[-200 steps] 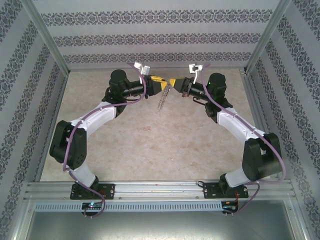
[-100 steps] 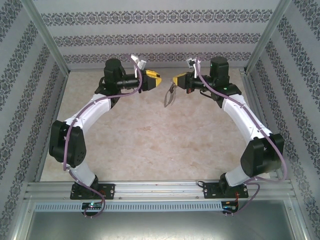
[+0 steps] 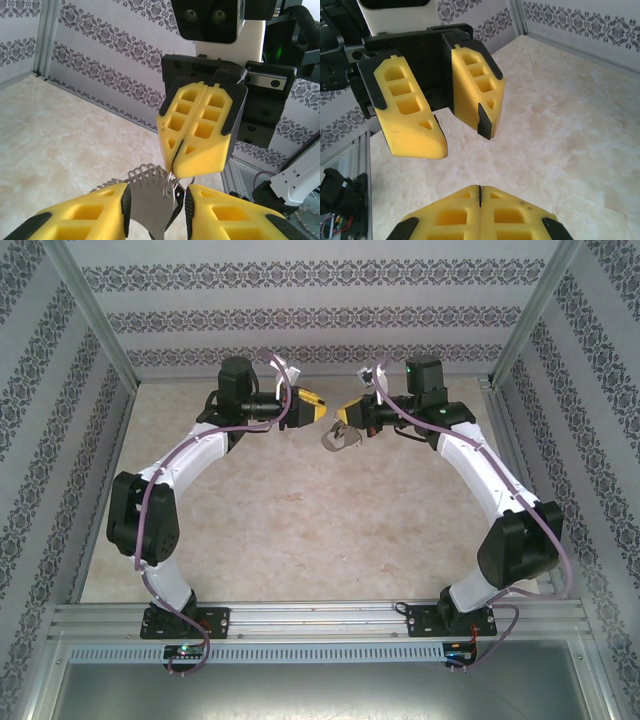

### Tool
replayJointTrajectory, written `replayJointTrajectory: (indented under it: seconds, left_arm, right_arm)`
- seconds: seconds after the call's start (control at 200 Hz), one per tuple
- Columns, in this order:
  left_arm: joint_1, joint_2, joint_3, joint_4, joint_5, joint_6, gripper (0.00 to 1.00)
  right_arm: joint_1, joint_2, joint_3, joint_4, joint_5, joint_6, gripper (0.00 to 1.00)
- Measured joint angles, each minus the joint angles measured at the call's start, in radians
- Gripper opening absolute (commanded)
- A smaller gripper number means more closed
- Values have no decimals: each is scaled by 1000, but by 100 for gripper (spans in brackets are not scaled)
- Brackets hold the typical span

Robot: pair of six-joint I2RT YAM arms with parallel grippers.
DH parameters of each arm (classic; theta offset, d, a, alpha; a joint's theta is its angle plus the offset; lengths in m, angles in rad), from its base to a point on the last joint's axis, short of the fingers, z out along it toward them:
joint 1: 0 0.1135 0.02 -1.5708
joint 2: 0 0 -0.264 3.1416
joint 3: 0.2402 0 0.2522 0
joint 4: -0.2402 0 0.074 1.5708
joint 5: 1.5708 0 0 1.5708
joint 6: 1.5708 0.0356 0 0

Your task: Put the keys on the keyring

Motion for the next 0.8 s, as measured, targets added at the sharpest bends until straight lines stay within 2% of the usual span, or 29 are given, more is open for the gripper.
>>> replayJointTrajectory:
  seconds: [0.799]
  left_arm:
    - [-47,37,32,-47,18,25,34]
  right_arm:
    - [2,5,0,27,-8,12,0]
